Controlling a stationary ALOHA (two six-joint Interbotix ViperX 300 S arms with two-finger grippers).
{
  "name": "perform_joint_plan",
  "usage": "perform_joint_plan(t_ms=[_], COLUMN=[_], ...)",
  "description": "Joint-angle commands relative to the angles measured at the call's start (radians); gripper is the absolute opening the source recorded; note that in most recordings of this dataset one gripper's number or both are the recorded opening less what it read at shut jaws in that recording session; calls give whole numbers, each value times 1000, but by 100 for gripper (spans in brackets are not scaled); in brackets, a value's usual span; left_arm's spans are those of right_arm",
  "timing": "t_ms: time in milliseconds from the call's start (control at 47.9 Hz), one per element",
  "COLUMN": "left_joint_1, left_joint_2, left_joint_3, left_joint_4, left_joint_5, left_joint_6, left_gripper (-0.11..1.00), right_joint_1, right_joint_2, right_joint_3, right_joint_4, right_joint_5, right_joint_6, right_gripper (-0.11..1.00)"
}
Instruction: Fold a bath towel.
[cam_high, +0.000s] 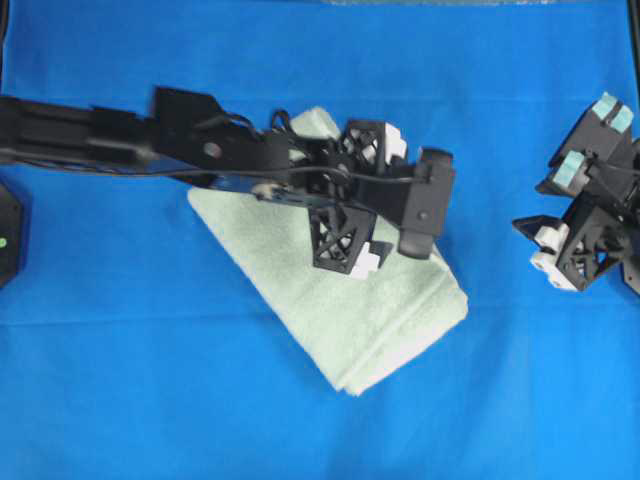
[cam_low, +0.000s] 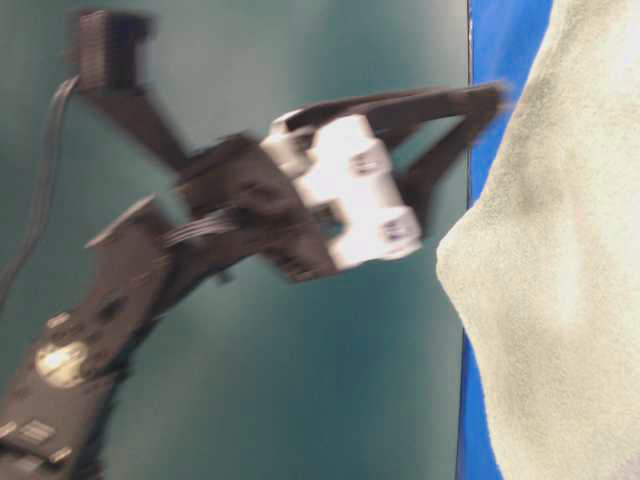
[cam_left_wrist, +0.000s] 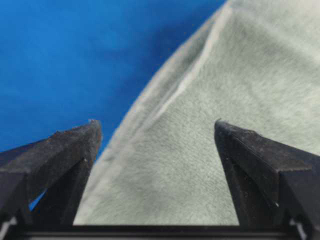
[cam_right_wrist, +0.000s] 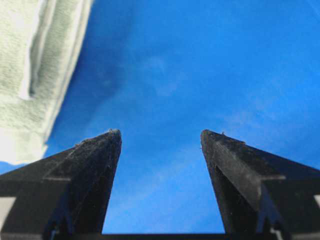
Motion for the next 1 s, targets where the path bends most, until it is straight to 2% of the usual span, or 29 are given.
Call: perform_joint_plan(t_ms=[0, 167, 397, 480, 543, 605, 710, 856, 981], left_joint_1=[-5, -31, -89, -98, -100, -100, -103, -123, -123], left_joint_2=[-97, -253, -499, -598, -661, -727, -842, -1005, -1158], left_joint_3=[14, 121, 328, 407, 459, 508, 586, 669, 744], left_joint_4=[0, -21, -48, -48, -48, -41, -35, -23, -12], left_joint_5=[-15, -89, -353, -434, -469, -488, -482, -449, -385], left_joint_6=[-3, -9, -23, -74, -140, -201, -259, -261, -261], left_gripper=[87, 86, 86, 86, 86, 86, 86, 86, 85], right_joint_1=[3, 5, 3, 3, 3, 3, 3, 3, 3], right_joint_2=[-2, -2, -3, -3, -6, -12, -31, -92, -175], right_joint_3=[-34, -51, -94, -112, -129, -146, -167, -173, -166], right_joint_4=[-23, -81, -178, -212, -235, -261, -299, -367, -402], right_joint_5=[-32, -94, -130, -141, -153, -172, -195, -235, -284], right_joint_6=[-5, -8, -12, -23, -38, -55, -80, -110, -133], right_gripper=[65, 65, 65, 65, 65, 65, 65, 65, 65])
